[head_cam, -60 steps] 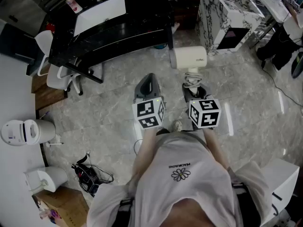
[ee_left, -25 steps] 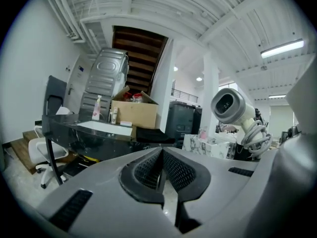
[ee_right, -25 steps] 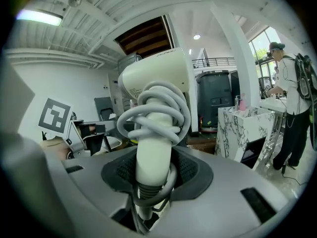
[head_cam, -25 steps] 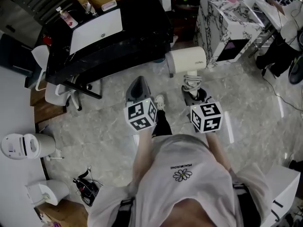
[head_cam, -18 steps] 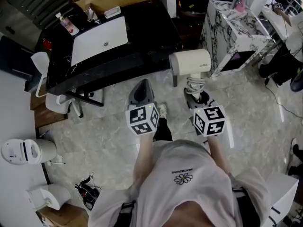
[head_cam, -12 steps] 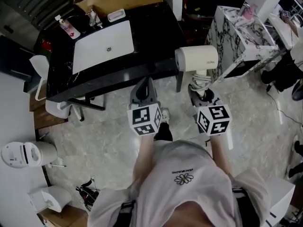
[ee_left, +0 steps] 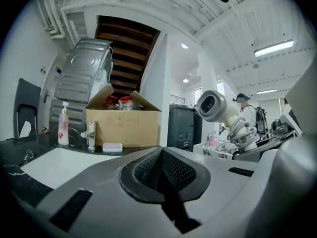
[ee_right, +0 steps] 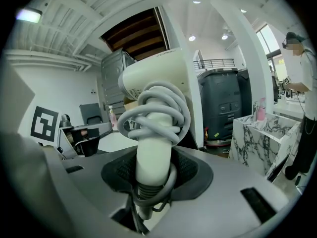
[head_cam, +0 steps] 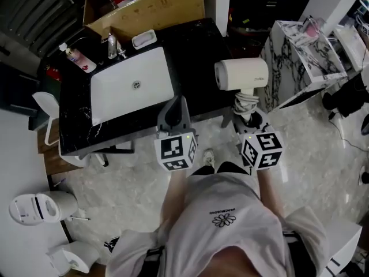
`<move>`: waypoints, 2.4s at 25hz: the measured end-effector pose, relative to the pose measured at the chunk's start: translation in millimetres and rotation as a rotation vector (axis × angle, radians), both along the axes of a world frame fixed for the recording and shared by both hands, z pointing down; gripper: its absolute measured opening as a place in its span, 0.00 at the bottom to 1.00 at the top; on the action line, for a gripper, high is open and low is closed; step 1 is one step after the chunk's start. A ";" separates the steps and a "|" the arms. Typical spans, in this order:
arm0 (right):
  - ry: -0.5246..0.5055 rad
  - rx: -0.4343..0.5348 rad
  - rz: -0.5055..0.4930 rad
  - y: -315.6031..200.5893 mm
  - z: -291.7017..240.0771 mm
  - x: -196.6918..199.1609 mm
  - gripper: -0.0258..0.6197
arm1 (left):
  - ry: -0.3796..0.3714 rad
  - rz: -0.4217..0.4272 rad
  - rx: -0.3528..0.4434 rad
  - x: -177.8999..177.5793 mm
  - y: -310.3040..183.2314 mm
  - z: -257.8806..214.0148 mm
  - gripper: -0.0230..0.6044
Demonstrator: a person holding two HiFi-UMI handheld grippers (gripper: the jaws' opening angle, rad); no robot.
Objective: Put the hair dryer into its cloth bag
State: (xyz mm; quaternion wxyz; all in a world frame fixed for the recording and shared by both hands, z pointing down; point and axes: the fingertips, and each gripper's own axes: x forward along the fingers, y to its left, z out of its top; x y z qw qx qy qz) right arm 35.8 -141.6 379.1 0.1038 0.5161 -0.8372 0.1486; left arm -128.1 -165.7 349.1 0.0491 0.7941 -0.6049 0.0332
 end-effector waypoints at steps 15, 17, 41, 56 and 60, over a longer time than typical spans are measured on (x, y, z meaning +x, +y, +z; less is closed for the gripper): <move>-0.002 -0.057 -0.016 -63.6 5.9 -4.3 0.26 | -0.025 0.011 0.002 -2.5 -65.8 4.9 0.06; -0.005 -0.060 -0.021 -65.6 6.1 -4.2 0.26 | -0.034 0.004 0.003 -2.8 -69.6 4.3 0.06; -0.029 -0.131 0.100 -33.7 26.9 58.6 0.27 | -0.923 1.062 -0.350 88.8 9.2 140.7 0.27; 0.006 -0.144 0.059 -21.2 35.1 63.5 0.27 | -1.014 0.959 -0.438 87.8 -0.2 160.2 0.08; 0.012 -0.148 0.050 -17.4 36.3 64.1 0.27 | -0.939 0.911 -0.499 86.7 -1.7 158.8 0.08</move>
